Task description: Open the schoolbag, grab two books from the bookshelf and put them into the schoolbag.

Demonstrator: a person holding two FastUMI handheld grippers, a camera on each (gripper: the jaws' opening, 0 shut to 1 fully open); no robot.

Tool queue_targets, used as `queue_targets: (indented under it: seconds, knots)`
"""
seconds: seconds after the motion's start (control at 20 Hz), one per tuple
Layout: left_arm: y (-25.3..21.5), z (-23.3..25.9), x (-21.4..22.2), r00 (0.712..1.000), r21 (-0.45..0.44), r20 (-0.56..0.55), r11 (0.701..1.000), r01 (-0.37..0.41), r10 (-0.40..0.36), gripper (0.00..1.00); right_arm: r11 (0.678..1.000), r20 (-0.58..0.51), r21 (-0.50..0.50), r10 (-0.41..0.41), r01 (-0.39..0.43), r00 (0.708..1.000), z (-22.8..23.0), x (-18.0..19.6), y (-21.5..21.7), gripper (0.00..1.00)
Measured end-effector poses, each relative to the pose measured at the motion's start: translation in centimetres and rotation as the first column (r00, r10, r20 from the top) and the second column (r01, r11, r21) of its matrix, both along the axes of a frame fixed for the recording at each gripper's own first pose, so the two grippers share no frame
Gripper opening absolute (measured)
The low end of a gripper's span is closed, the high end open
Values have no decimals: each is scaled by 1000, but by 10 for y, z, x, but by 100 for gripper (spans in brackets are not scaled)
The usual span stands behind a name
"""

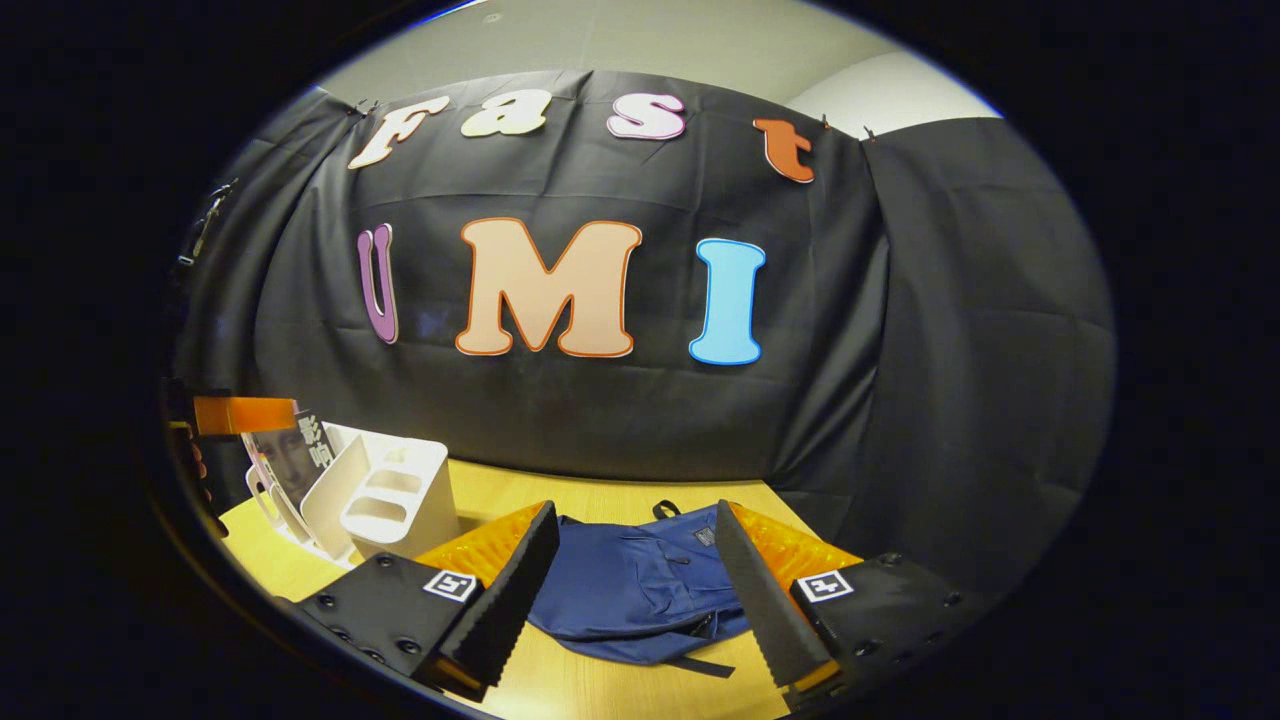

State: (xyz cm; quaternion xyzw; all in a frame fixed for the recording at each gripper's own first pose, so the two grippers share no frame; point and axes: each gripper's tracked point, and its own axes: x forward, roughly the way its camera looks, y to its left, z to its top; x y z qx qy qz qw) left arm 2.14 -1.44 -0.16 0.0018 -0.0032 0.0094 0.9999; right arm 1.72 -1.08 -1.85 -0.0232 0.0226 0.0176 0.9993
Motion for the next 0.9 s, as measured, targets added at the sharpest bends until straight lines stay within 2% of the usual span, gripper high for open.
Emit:
queue_targets:
  seconds: [0.05,0.1,0.4,0.65,0.8,0.9]
  knots:
    - [-2,0,2,1000,6,-3,1000,1,-1,89,1000,-1,-2,1,-1,1000,1,2,-1,99]
    - [-3,-1,3,1000,11,-4,1000,-2,2,94,1000,2,-10,0,0,1000,2,4,-3,99]
    - [1,-6,3,999,-10,-26,1000,-25,24,94,998,-14,-56,-13,12,1000,-15,8,-13,98]
    - [14,-9,-8,996,4,-42,997,-74,74,94,982,-70,-183,-51,37,996,-63,9,-28,100]
    - [23,-7,-17,994,8,-37,994,-105,106,94,962,-114,-268,-80,47,990,-97,10,-39,98]
    - [32,-6,-22,991,-1,-36,991,-130,130,94,944,-121,-325,-94,50,988,-115,9,-44,100]
